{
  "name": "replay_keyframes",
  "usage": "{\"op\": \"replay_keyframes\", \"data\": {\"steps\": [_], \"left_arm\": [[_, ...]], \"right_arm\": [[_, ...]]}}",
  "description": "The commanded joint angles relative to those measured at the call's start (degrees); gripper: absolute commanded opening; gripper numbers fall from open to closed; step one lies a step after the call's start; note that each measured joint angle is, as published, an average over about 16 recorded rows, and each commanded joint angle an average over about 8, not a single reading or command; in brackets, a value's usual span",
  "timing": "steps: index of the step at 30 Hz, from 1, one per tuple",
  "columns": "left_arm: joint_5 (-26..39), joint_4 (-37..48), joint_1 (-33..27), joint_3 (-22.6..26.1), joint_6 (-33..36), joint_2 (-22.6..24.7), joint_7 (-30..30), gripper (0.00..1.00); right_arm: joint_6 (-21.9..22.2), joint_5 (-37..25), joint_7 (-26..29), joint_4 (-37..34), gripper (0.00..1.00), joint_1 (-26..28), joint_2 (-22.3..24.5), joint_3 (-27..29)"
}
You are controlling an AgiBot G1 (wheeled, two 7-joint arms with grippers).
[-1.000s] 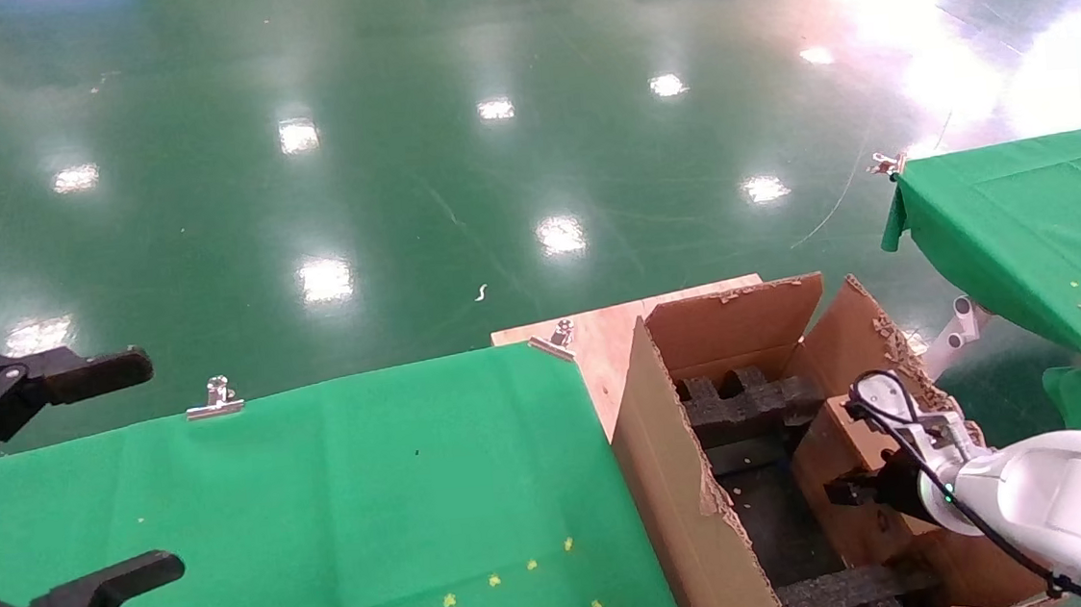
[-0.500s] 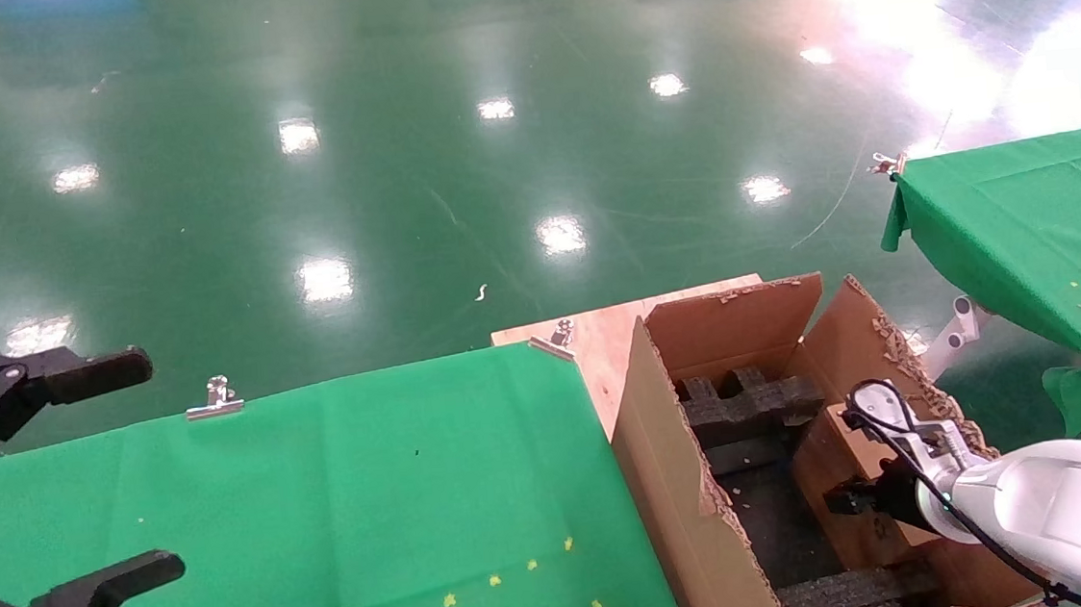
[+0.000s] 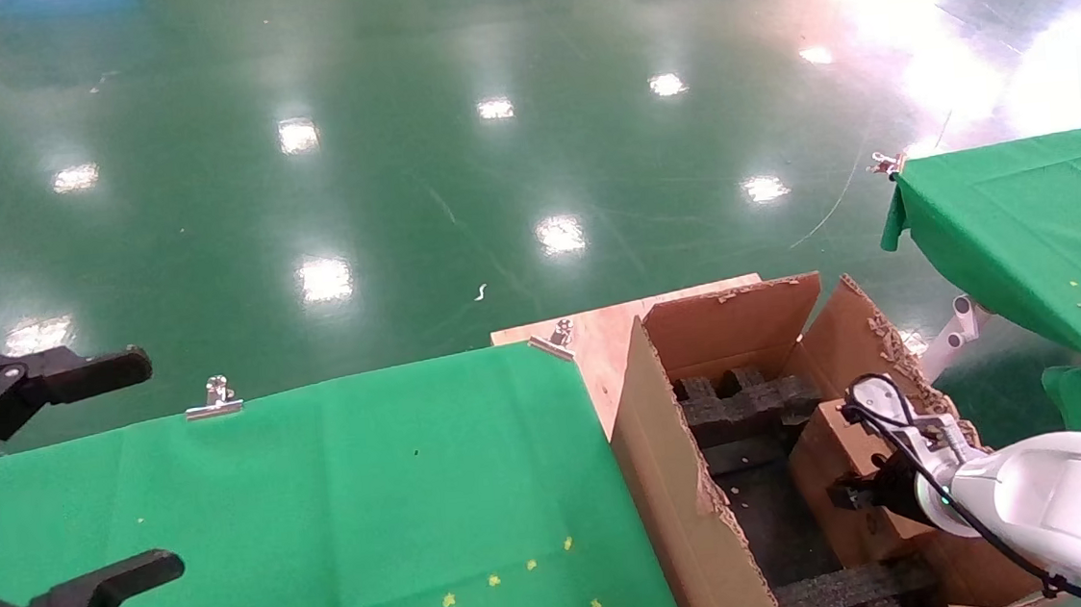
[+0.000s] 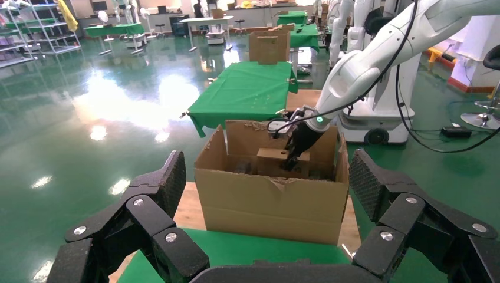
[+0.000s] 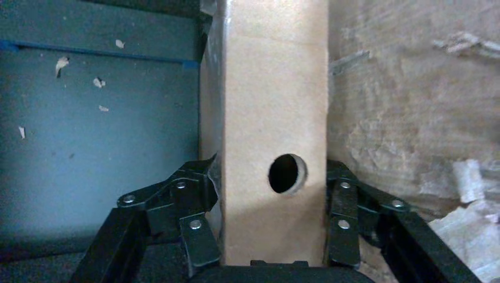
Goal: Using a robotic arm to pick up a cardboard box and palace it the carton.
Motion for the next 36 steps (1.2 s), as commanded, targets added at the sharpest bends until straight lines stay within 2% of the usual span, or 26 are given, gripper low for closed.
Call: {"op": "replay_keyframes", "data": {"steps": [1, 14, 22, 30, 36], "left_arm": [[0.00, 0.00, 0.00, 0.00, 0.00, 0.00, 0.00, 1.00], [0.00, 0.00, 0.00, 0.00, 0.00, 0.00, 0.00, 1.00], [0.00, 0.00, 0.00, 0.01, 0.00, 0.00, 0.00, 1.00], [-0.01, 0.00, 0.00, 0.01, 0.00, 0.00, 0.00, 1.00], [-0.01, 0.00, 0.00, 0.01, 0.00, 0.00, 0.00, 1.00]], "right_arm": [[0.00, -0.01, -0.12, 0.04, 1.00, 0.27, -0.02, 0.11], [-0.11, 0.54, -0.75, 0.69, 1.00, 1.59, 0.83, 0.62], [1.93, 1.21, -2.62, 1.45, 1.00, 5.40, 1.49, 2.48], [6.93, 5.20, -9.65, 2.24, 1.00, 13.04, 1.84, 4.92], [11.29, 14.76, -19.39, 2.70, 1.00, 19.66, 1.84, 5.31]]}}
